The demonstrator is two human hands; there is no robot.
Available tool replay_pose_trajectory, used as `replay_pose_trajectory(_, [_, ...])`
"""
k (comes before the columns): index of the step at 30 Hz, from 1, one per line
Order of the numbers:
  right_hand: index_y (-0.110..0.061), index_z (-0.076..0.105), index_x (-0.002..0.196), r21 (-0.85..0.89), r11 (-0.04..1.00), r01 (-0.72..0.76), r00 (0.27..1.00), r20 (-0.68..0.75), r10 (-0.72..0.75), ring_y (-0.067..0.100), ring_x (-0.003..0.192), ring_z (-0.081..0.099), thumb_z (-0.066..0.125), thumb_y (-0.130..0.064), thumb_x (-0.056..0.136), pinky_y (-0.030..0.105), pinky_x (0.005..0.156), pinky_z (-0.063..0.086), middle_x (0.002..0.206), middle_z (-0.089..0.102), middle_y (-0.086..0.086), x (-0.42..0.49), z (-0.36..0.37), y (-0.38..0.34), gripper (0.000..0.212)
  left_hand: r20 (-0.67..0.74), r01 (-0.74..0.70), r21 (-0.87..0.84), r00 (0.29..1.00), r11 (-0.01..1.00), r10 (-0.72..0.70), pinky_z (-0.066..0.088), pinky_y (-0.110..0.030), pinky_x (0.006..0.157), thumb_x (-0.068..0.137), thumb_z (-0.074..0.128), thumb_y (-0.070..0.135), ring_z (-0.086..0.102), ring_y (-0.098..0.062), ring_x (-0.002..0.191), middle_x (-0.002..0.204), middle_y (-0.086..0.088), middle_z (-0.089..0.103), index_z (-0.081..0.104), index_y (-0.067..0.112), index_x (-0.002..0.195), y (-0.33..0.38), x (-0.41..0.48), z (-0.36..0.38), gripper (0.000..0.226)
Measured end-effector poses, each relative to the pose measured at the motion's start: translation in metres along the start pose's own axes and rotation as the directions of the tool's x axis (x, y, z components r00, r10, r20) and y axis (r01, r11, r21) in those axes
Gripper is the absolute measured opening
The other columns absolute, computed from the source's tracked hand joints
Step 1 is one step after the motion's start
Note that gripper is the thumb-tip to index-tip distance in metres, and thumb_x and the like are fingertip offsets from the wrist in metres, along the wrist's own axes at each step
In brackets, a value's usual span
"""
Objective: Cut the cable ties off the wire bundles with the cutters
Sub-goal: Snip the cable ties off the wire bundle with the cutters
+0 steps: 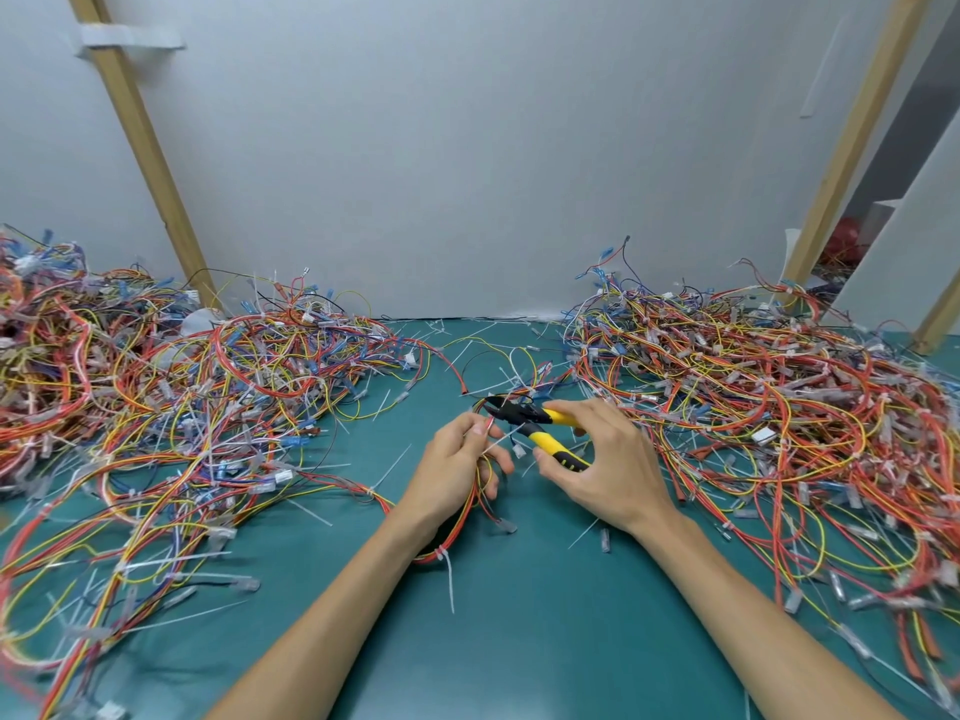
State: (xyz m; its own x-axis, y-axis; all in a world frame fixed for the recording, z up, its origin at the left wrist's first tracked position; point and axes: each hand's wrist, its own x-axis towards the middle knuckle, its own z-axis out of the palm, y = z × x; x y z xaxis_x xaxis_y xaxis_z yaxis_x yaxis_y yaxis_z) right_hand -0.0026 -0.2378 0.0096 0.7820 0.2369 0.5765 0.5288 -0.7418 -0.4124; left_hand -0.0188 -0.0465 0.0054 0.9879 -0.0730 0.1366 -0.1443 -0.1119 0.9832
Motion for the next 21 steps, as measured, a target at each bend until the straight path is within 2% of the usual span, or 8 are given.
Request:
replay_pose_trajectory(4, [-0.028, 0.065, 0.116, -0.037, 0.999, 0.010, 1.000, 0.005, -0.010, 0.010, 0.094, 0.058, 0.065, -0.048, 0.075, 0.029, 0.079, 0.049, 0.100, 0.064, -0.012, -0.0001, -0.0006, -0.0005, 0.046, -0.006, -0.011, 0.058, 1.000, 0.998, 0.011, 0.038, -0.021, 0.046, 0.107, 0.028, 0.017, 0.049, -0.017, 0.040, 0.068, -0.008, 0.063, 0.047, 0.007, 0.097, -0.0022, -0.0005, 0.0010, 0.024])
replay_pose_trajectory(10, [-0.032, 0.063, 0.104, -0.121, 0.992, 0.022, 1.000, -0.017, -0.025, 0.004, 0.068, 0.049, 0.066, -0.055, 0.079, 0.025, 0.061, 0.045, 0.085, 0.063, -0.015, 0.0009, 0.0002, -0.0007, 0.034, -0.020, -0.009, 0.081, 1.000, 0.997, 0.010, 0.040, -0.025, 0.047, 0.107, 0.028, 0.017, 0.049, -0.019, 0.041, 0.068, -0.005, 0.063, 0.046, 0.009, 0.096, -0.0027, -0.0012, 0.0019, 0.023])
replay_pose_trajectory(14, [-0.030, 0.062, 0.101, -0.129, 0.991, 0.035, 0.999, -0.016, -0.037, 0.012, 0.069, 0.059, 0.061, -0.058, 0.080, 0.028, 0.059, 0.046, 0.081, 0.064, -0.012, 0.0014, 0.0019, -0.0022, 0.036, -0.024, -0.006, 0.078, 1.000, 0.997, 0.008, 0.040, -0.023, 0.047, 0.107, 0.029, 0.018, 0.049, -0.019, 0.041, 0.068, -0.007, 0.063, 0.047, 0.009, 0.095, -0.0016, -0.0018, 0.0022, 0.023])
replay_pose_trajectory(21, [-0.029, 0.061, 0.099, -0.130, 0.991, 0.034, 0.999, -0.029, -0.038, 0.018, 0.068, 0.062, 0.052, -0.062, 0.079, 0.030, 0.057, 0.047, 0.076, 0.060, -0.012, 0.0028, 0.0041, -0.0012, 0.040, -0.023, -0.004, 0.054, 1.000, 0.999, 0.005, 0.039, -0.021, 0.045, 0.107, 0.029, 0.017, 0.049, -0.017, 0.040, 0.067, -0.005, 0.062, 0.046, 0.007, 0.096, 0.0001, -0.0029, 0.0029, 0.022])
